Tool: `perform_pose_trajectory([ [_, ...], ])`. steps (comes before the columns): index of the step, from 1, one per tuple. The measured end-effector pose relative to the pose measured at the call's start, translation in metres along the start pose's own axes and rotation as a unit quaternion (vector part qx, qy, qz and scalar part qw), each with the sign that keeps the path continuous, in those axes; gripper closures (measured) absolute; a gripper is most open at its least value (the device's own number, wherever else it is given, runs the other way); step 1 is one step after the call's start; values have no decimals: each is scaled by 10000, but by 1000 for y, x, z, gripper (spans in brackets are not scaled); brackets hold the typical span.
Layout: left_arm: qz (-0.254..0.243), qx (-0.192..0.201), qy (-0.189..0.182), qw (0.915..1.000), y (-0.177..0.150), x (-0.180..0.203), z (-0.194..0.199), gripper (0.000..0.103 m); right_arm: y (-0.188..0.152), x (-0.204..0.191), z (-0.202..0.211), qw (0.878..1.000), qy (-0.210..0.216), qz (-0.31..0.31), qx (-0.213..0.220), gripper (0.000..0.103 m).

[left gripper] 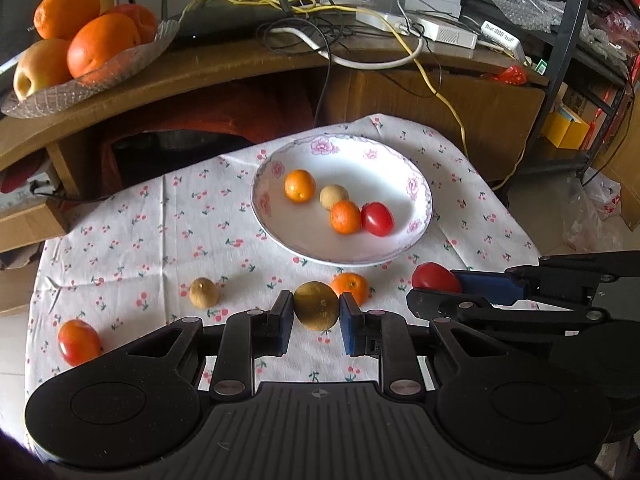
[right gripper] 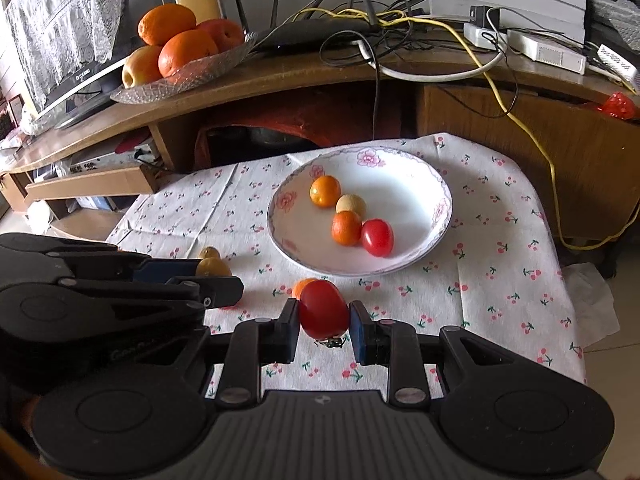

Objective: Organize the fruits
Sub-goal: 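Carry the brown fruit with the left tool while the right tool carries the tomato to the bowl, then open the left tool over the bowl while the right tool releases the tomato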

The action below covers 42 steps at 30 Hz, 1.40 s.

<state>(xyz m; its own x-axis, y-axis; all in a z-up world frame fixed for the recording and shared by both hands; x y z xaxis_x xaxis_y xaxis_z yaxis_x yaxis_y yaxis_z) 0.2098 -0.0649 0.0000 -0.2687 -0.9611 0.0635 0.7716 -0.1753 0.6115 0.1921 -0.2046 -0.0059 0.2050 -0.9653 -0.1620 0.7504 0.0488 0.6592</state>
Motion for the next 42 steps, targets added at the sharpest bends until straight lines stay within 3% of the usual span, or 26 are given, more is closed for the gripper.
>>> perform_pose_trajectory([
  [20, 117, -163, -51, 9998, 41, -2, -49, 73, 34, 32, -41, 9997, -138, -180, -44, 74],
  [42, 351, -388, 16, 9986, 50, -7, -92, 72, 46, 51, -83, 9993, -237, -159, -245, 73],
])
Point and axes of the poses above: each gripper's, at about its wrist camera, not at the fingertips, and z roughly against the way its jaws point, x to its right, y to its top, the point moved 3 cm from there along -z, roughly the way its jaws point, and after that the axes turned 4 degrees about z, right-handed, at the moved point
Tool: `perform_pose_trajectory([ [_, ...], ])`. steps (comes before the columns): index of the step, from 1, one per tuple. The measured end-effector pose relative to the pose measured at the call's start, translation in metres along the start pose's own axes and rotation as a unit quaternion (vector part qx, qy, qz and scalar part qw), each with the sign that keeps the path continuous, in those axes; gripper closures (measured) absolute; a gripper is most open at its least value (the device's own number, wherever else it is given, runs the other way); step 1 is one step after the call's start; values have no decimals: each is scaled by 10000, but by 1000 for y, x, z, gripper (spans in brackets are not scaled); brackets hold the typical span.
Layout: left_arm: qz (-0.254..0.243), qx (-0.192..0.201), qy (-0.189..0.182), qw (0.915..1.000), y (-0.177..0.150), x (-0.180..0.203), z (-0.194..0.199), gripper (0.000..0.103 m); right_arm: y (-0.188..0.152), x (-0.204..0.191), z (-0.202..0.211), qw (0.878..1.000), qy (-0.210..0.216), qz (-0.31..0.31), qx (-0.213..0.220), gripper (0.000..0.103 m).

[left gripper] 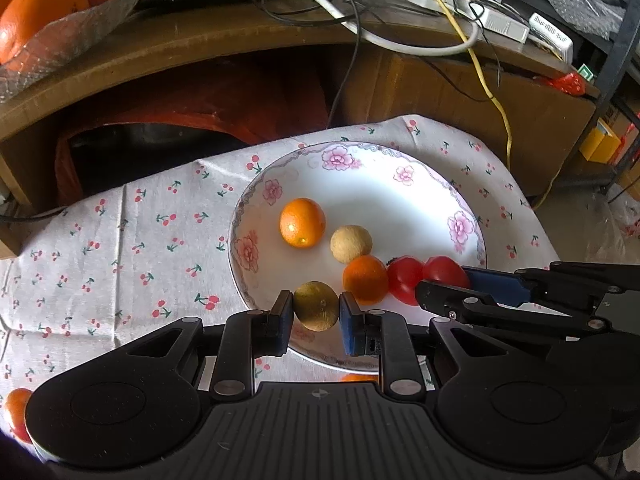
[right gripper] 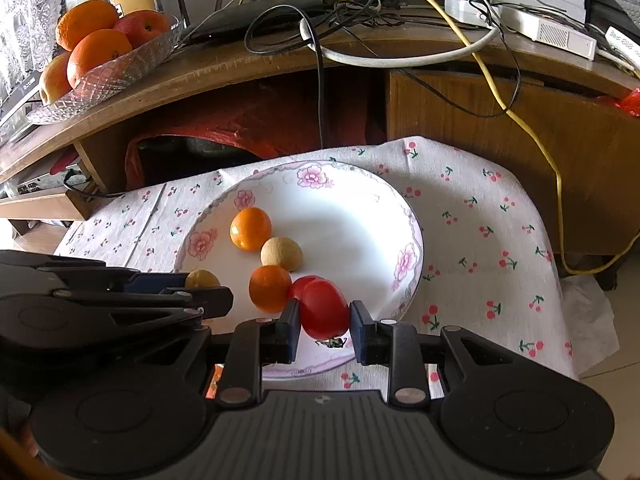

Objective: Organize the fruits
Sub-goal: 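Open the left tool over the bowl while the right tool releases the tomato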

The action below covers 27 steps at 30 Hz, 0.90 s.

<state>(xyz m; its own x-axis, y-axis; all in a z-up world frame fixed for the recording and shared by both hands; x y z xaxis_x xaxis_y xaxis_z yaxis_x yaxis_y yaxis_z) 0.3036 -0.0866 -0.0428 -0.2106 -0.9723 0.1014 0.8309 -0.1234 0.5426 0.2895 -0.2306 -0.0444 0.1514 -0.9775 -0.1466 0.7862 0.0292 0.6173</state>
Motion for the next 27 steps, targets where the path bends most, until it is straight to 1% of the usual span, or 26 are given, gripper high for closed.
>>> perform_pose_trajectory([
  [7, 127, -23, 80, 9999, 2, -3, -3, 66, 2, -1, -4, 10000, -29, 41, 15, 73],
  [13, 134, 37, 119, 9998, 2, -3, 0, 64, 3, 0, -3, 10000, -21, -45, 15, 73],
  [18, 197, 118, 96, 9997, 3, -5, 7, 63, 6, 0, 1, 9999, 3, -115, 95, 72],
  [20, 173, 156, 93, 9997, 4, -4, 10, 61, 6, 1, 2, 9999, -4, -135, 106, 72],
  [22, 147, 200, 81, 9997, 4, -3, 15, 56, 7, 1, 4, 9998, -33, -147, 139, 72],
  [27, 161, 312, 1, 9994, 4, -2, 28, 55, 8, 2, 14, 9995, -21, -216, 227, 71],
])
Point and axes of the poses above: each gripper's, at about its wrist camera, not at the fingertips, and z roughly against the way its jaws point, x to its right, y to its top, the point moved 3 cm from there along -z, roughly the way its jaws point, and after that the axes turned 4 degrees about z, right-handed, at the moved point
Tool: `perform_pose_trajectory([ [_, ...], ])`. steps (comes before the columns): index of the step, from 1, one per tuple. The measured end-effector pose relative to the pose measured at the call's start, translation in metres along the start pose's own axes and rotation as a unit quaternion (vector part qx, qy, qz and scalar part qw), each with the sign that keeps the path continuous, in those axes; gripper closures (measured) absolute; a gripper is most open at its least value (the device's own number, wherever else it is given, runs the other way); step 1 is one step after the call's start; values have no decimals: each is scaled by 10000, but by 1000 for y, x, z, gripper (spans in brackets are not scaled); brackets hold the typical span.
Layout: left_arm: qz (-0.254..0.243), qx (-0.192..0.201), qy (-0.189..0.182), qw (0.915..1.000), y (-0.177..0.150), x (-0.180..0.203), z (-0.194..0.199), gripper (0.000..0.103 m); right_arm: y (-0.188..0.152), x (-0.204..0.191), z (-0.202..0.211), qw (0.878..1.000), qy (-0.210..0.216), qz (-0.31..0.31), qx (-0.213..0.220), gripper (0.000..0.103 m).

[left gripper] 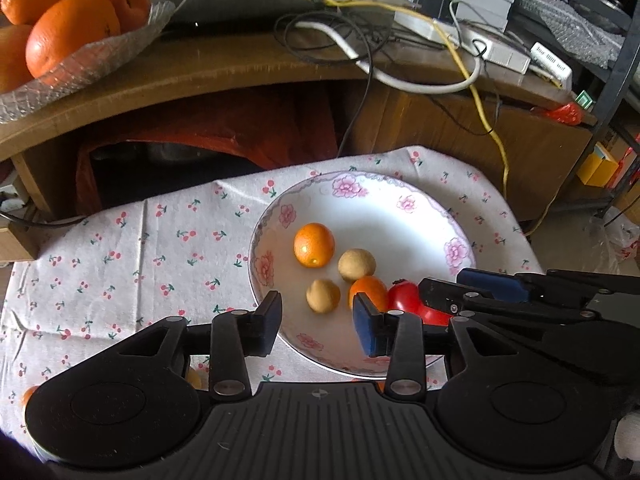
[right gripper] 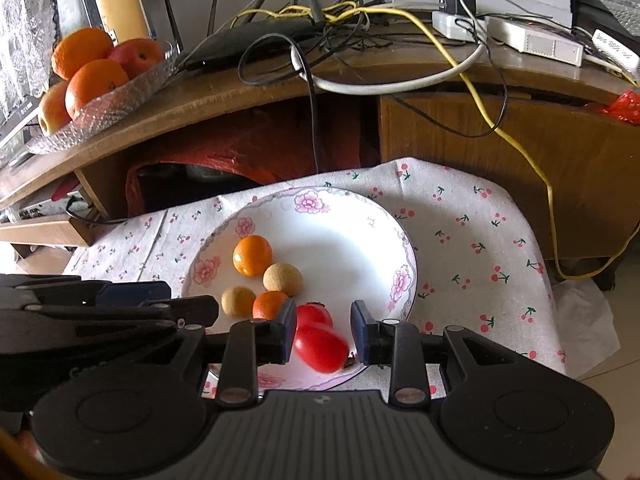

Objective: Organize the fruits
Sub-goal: 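Open the left tool over the bowl while the right tool releases the tomato, then move the left tool toward a red tomato while the right tool approaches an orange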

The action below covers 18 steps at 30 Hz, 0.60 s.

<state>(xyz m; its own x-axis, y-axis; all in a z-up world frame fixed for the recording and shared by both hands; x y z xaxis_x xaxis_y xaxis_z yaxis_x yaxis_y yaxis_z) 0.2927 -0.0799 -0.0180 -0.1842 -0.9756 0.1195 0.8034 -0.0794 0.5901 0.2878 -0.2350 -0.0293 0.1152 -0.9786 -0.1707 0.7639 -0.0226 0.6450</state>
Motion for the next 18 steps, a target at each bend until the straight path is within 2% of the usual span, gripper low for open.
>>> perform_pose_trajectory([
  [7, 107, 106, -77, 9999, -4, -3, 16, 50, -2, -4, 15, 9999, 72, -45, 82, 71],
  [18, 171, 195, -157, 9995, -18, -8, 42, 50, -17, -17, 42, 9993, 253, -216, 180, 71],
])
Point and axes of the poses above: each gripper's, at about its wrist camera, not at the fingertips, and z roughly against the way its jaws point, x to its right, y to its top, the point moved 3 cm from there along -z, roughly the way its jaws point, and after that the axes turned 4 degrees about z, right-handed, at the moved point
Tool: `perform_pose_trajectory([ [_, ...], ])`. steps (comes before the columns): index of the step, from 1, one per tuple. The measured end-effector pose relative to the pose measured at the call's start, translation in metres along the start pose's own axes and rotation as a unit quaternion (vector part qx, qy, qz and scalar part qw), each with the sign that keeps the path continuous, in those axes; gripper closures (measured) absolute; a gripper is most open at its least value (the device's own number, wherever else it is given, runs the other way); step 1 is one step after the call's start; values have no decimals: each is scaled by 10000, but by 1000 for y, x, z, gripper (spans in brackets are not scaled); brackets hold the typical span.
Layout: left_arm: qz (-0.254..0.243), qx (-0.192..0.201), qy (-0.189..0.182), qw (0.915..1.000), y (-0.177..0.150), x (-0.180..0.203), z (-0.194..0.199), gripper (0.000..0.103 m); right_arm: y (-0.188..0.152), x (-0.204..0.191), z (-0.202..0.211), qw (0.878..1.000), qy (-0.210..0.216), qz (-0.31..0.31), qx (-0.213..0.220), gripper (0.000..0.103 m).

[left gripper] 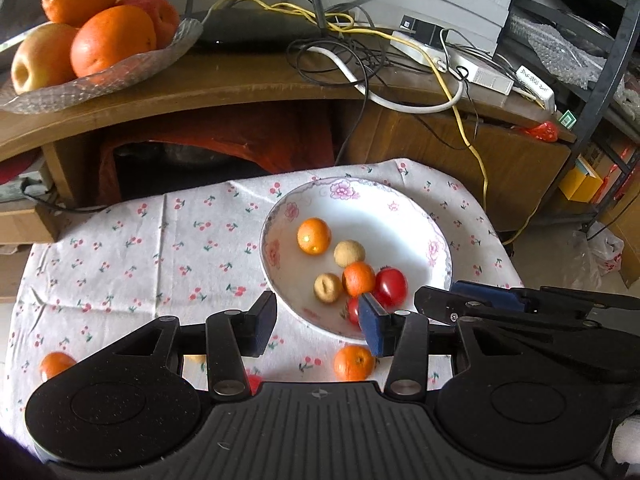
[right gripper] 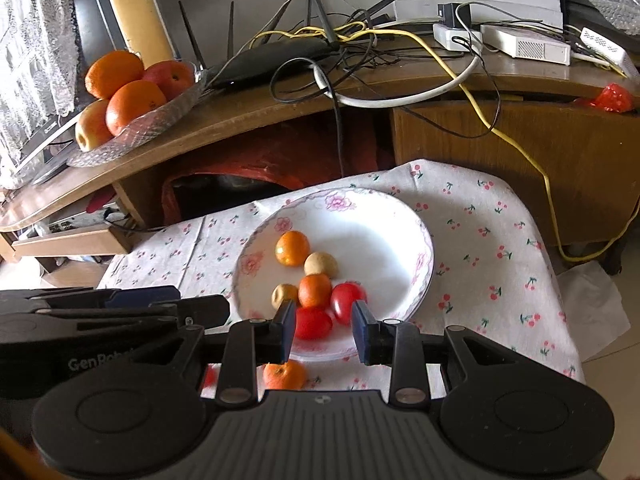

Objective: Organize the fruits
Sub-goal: 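Move the left tool toward a red tomato while the right tool approaches an orange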

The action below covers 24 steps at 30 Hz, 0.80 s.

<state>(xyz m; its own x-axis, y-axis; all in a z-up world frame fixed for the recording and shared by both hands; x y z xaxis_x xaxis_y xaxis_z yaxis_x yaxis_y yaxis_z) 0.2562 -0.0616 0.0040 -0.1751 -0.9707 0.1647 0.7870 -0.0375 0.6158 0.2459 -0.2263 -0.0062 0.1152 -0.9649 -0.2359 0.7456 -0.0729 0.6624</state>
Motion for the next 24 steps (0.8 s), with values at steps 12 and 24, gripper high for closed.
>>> perform_pose_trajectory([
  [12, 17, -3, 29, 10000, -24, -7, 25, 50, -20, -17, 19, 10000, 87, 5, -31, 71],
  [24, 124, -95, 112, 9998, -40, -20, 35, 49, -35, -33, 23, 9997, 126, 8, -191, 70],
])
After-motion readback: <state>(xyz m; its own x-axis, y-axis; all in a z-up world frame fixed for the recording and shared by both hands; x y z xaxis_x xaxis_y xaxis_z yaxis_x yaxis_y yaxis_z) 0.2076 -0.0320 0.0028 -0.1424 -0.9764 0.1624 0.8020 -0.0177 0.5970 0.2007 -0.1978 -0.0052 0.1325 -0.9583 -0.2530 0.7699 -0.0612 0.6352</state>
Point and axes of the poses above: each gripper's, at about its wrist camera, not at the fingertips, and z roughly against the way its jaws point, x to its right, y to its top, the point moved 3 cm from there along -z, roughly the way its jaws point, and after that the axes turned 4 degrees about z, right-handed, at the moved point
